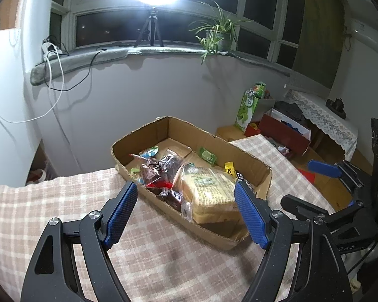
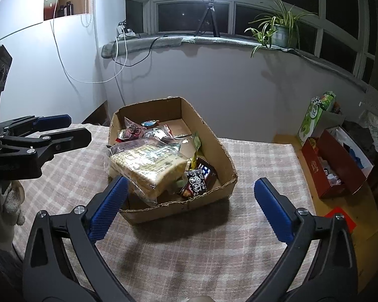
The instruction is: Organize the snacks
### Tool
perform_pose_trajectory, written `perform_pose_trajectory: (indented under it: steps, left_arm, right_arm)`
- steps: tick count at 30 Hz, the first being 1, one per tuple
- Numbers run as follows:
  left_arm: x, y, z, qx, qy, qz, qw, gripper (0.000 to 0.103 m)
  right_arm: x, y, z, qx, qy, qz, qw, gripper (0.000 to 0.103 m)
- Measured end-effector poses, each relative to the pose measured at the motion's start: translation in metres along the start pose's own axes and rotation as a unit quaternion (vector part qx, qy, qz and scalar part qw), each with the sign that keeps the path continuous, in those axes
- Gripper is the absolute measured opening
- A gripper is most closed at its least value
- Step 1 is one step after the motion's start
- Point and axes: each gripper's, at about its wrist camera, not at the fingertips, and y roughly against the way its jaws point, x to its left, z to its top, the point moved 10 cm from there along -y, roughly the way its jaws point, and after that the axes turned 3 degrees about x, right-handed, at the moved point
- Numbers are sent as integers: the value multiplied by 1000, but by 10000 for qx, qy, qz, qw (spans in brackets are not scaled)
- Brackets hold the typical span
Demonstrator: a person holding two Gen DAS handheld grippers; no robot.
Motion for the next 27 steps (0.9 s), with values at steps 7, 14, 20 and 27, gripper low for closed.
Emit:
perform_pose_trajectory:
  steps: [7, 14, 20, 27]
  left_arm:
    - [1, 4, -1, -18, 48, 73, 10000, 80]
    - [1, 4, -2, 1, 67, 86, 9999, 80]
    - [1, 5, -2, -11, 69, 95, 9999, 80]
    - [0, 5, -1, 13, 70, 105, 9999, 80]
  right_arm:
    - [-1, 1, -2, 37, -7, -24, 10000, 102]
    - [-2, 1, -3, 25, 17, -62, 10000, 102]
    - [-3, 2, -3, 29, 24, -56, 10000, 102]
    - [-3, 2, -4, 35, 32, -71, 10000, 102]
